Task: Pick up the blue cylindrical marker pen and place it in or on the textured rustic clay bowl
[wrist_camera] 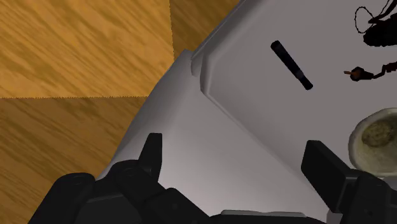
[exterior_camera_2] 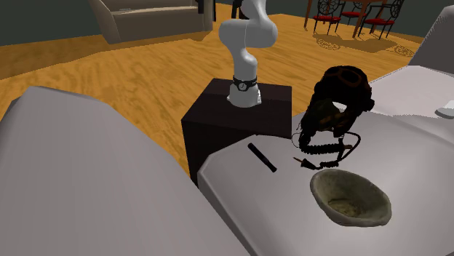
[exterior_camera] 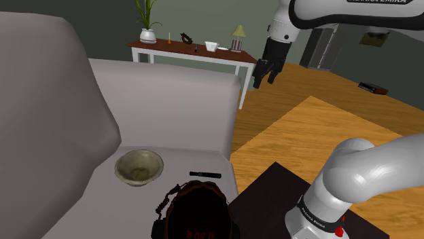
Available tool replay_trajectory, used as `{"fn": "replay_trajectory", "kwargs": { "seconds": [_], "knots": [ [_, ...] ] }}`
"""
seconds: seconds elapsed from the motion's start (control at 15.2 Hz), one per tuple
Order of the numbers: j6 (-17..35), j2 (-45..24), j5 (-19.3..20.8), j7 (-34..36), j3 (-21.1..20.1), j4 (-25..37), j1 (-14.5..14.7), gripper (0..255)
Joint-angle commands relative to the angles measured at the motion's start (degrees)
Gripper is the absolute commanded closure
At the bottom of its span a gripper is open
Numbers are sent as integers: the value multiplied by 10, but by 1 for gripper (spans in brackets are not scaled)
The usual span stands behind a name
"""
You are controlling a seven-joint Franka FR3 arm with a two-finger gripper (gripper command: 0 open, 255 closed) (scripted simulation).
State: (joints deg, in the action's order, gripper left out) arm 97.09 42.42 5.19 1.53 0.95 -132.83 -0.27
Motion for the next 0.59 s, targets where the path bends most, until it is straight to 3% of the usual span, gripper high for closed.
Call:
{"fn": "replay_trajectory", "kwargs": {
  "seconds": [0.0, 0.53],
  "knots": [
    [0, 0, 0, 0, 0, 0, 0, 0],
    [133, -73, -12, -68, 7, -82, 44, 0]
  ]
}}
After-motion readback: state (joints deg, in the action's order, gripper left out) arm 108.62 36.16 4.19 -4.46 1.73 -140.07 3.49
